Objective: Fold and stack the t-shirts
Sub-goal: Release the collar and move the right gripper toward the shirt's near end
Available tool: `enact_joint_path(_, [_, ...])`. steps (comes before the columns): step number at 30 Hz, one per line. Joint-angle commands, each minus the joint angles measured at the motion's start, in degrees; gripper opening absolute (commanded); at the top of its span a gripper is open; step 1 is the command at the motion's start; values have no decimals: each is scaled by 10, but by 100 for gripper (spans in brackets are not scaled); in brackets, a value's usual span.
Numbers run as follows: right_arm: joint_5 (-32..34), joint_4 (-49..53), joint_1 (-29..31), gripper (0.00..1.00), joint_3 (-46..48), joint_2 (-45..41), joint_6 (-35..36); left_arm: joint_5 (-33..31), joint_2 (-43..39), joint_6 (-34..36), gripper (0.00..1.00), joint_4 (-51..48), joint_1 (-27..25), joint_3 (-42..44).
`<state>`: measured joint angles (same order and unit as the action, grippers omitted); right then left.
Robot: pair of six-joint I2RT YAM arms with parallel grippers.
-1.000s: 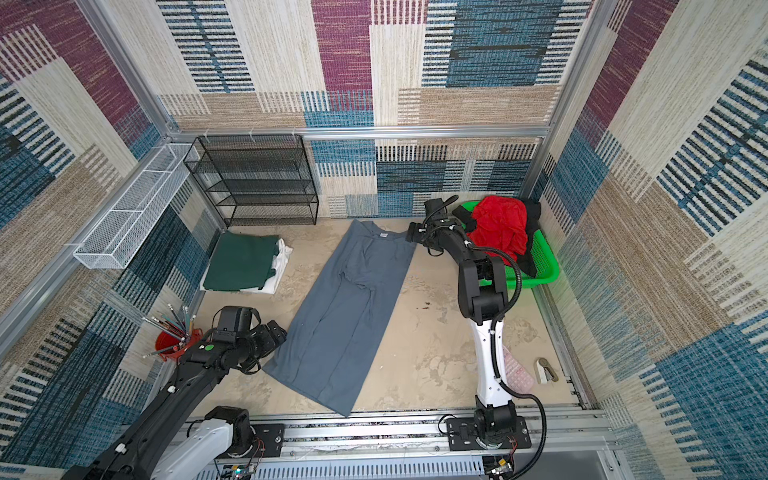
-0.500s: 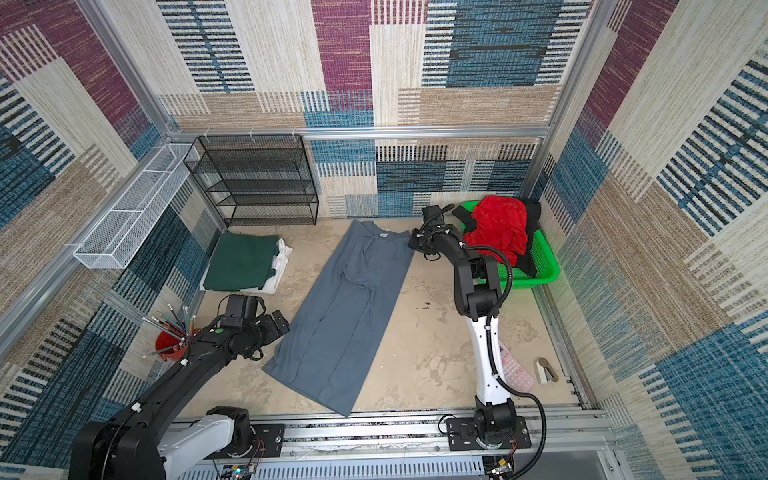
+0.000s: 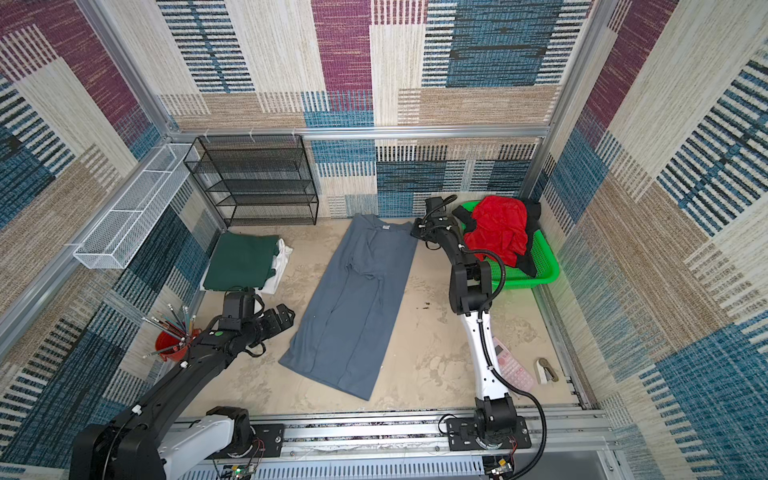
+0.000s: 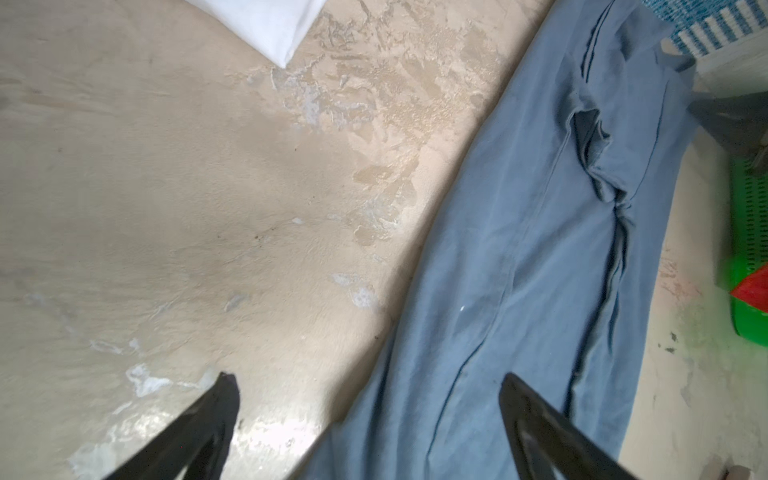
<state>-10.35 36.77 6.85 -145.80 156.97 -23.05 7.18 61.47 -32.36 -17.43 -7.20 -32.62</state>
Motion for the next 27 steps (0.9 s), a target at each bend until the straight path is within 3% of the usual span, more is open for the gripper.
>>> enact_joint_path(1, [-26,-10,-9,26,-4,-1,11,53,20,33,98,-10,-4,-13])
enact_joint_path(5, [-2,-4,-10,98,33,-37,25,75,40,29,99,-12,-13,-14])
enact_joint_path(8, [6,-6,-10,99,91,-87,20,90,55,25,99,-15,-13,-9])
enact_joint_path(11, [2,-26,-9,98,186,-152,0,99,60,23,93,-17,-14,-2])
enact_joint_path(15, [-2,-88,-1,98,376,-269,-38,101,57,22,84,-24,-14,10])
enact_joint_path(18, [12,-132,17,99,534,-368,-73,118,51,7,82,-13,-17,34])
enact_joint_path(23, [-9,-174,86,98,763,-520,-141,143,46,-13,81,-4,-44,63])
enact_joint_path(27, [-9,-160,163,98,876,-600,-203,135,39,-8,80,-22,-70,67])
